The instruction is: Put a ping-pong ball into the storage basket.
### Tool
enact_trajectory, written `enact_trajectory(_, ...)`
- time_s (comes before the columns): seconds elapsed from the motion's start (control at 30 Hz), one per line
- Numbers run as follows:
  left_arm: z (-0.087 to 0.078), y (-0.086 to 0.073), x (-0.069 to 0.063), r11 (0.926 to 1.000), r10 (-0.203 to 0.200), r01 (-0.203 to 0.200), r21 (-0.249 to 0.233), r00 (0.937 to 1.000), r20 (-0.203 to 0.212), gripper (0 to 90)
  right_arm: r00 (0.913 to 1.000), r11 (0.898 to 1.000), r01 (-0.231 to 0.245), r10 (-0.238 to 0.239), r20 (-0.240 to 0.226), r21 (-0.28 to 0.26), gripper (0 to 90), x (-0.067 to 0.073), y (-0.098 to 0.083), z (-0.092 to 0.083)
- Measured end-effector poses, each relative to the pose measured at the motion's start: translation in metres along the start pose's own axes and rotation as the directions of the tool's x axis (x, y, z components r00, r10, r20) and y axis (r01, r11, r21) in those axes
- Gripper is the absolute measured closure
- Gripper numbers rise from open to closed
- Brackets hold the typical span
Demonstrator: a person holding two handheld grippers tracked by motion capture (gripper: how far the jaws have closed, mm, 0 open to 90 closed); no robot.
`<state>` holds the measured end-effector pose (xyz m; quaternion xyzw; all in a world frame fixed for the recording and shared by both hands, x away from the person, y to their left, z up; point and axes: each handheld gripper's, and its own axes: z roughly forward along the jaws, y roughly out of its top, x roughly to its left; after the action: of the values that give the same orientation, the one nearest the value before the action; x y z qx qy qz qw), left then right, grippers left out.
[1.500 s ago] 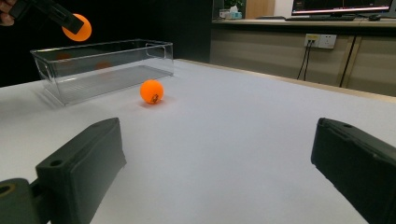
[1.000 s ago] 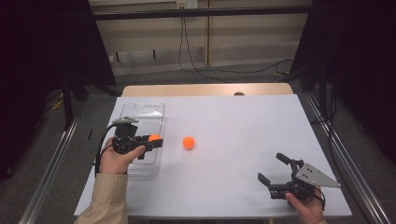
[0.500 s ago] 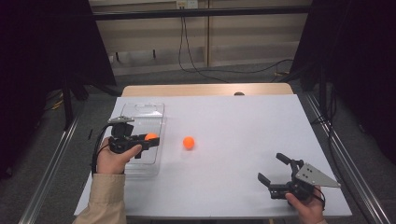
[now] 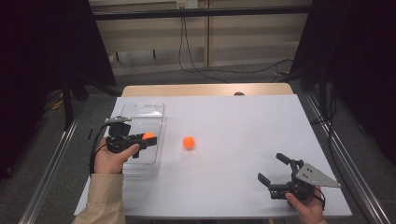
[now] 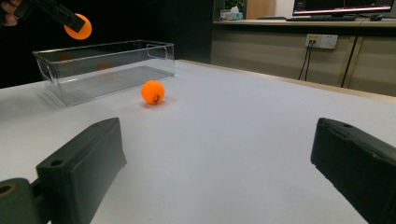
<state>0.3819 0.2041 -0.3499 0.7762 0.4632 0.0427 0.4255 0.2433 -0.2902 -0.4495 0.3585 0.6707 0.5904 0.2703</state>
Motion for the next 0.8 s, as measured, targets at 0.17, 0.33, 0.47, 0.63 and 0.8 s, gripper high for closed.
enact_trajectory(0.17,-0.001,-0.0002,0.0015,1.0,-0.003,0.003,-0.003,1.0,-0.007,50.8,1.0,1.0,0.0,0.0,0.0,0.0,2.2,0.0,0.0,0.0)
enact_trajectory(0.33,-0.0011,-0.0007,0.003,1.0,-0.007,0.007,-0.006,0.9999,-0.013,50.8,1.0,1.0,-0.001,0.001,0.0,0.0,2.2,0.0,0.0,0.0)
enact_trajectory(0.47,-0.0018,-0.0008,0.004,1.0,-0.005,0.005,-0.002,0.9999,-0.016,50.8,1.0,1.0,-0.001,0.001,0.0,0.0,2.2,0.0,0.0,-0.0001)
enact_trajectory(0.63,-0.0019,-0.0012,0.005,0.9999,-0.009,0.009,-0.007,0.9997,-0.023,50.8,1.0,1.0,-0.001,0.001,-0.001,0.0,2.2,0.0,0.0,-0.0001)
enact_trajectory(0.8,-0.0017,-0.002,0.0073,0.9999,-0.013,0.013,-0.005,0.9995,-0.029,50.8,1.0,1.0,0.0,0.0,-0.001,-0.001,2.3,0.0,0.0,-0.0002)
